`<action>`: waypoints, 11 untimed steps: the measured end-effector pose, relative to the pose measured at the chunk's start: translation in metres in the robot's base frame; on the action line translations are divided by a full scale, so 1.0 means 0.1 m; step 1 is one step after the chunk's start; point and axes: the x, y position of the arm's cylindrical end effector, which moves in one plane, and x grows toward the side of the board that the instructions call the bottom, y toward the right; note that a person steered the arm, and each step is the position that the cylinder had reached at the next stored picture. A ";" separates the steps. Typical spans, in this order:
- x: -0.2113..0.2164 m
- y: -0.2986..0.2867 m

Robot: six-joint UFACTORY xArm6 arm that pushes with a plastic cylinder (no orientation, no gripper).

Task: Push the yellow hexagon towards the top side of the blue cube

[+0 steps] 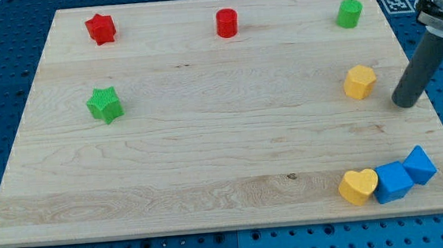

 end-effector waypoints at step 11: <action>0.19 -0.82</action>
